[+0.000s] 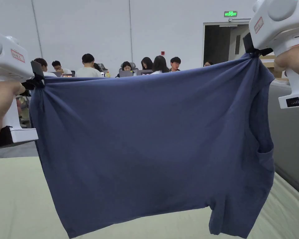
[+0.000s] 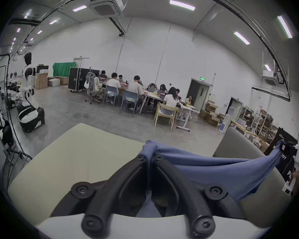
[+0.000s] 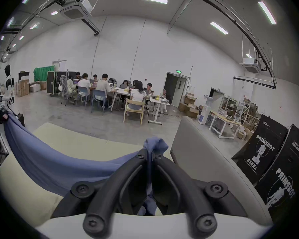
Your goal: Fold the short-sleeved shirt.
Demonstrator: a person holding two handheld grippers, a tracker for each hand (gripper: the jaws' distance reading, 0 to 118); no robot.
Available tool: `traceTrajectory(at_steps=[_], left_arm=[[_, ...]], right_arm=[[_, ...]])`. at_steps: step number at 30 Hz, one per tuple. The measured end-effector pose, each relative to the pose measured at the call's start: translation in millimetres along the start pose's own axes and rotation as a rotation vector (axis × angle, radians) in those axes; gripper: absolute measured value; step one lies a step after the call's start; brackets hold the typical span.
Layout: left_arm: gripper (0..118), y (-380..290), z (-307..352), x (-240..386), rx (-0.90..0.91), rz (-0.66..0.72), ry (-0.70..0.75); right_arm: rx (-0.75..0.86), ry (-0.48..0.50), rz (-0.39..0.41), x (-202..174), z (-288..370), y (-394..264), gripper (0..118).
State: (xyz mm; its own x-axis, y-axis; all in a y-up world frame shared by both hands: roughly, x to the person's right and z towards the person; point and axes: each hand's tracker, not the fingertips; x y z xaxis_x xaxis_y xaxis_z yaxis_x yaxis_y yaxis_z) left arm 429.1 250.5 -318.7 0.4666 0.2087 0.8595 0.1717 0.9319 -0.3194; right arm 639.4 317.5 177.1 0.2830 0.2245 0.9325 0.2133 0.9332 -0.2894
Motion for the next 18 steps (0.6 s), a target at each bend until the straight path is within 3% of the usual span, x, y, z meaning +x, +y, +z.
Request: traceTrajectory(at_steps=[7, 18], left_arm=[[1, -70, -47, 5, -0.126, -0.060, 0.013], [1, -276, -126, -24, -0.458, 0.012, 0.035]], right_arm=[[-0.126, 0.018, 0.023, -19, -66, -66, 5], [-0.448, 0.087, -0.045, -69, -139, -291, 5]])
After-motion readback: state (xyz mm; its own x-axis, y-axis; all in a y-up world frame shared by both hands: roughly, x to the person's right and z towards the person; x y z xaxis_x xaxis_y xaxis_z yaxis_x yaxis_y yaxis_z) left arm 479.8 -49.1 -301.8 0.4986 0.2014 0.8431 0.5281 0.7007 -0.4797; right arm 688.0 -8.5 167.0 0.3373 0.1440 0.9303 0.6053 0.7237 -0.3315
